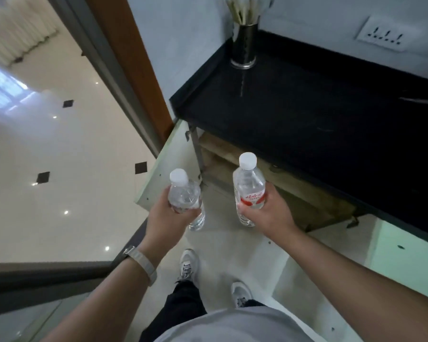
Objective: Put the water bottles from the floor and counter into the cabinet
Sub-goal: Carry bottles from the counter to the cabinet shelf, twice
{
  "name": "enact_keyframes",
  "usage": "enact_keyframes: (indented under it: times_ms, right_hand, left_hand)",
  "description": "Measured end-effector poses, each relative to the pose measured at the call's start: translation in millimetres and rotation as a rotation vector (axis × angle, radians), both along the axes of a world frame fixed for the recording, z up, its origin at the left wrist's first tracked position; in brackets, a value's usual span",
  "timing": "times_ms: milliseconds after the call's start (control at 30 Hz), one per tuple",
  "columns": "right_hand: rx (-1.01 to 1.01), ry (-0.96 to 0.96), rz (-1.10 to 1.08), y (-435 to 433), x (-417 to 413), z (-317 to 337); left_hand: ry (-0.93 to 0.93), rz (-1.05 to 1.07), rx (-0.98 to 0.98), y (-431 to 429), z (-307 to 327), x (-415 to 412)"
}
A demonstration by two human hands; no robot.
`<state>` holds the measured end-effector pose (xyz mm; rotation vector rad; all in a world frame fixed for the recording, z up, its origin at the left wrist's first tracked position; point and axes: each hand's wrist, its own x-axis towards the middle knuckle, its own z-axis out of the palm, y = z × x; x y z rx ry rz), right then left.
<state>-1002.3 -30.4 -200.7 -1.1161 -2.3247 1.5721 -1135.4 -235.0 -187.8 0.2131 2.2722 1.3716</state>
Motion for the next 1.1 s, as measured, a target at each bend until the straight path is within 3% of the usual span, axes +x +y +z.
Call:
enact_keyframes:
  times_ms: [333,633,867,1100]
  right_hand:
    - [0.048,-0.170,-0.313,-22,-62,-5]
    - [0.020,-0.271,-0.349,-16,-86,-46]
    - [0.005,-0.242,-0.314,15,-95,-124]
    - [0.006,-0.082,-0.309,54,-112,-240]
  left_hand:
    - [-0.051,-0.317,0.009,35,-46,-117]
    - [-0.101,-0.305,-0.058,67,-97,-140]
    - [-0.102,-0.210,-0.067,97,-174,-142]
    - [-0.079,-0.182,0.087,141,-280,-151]
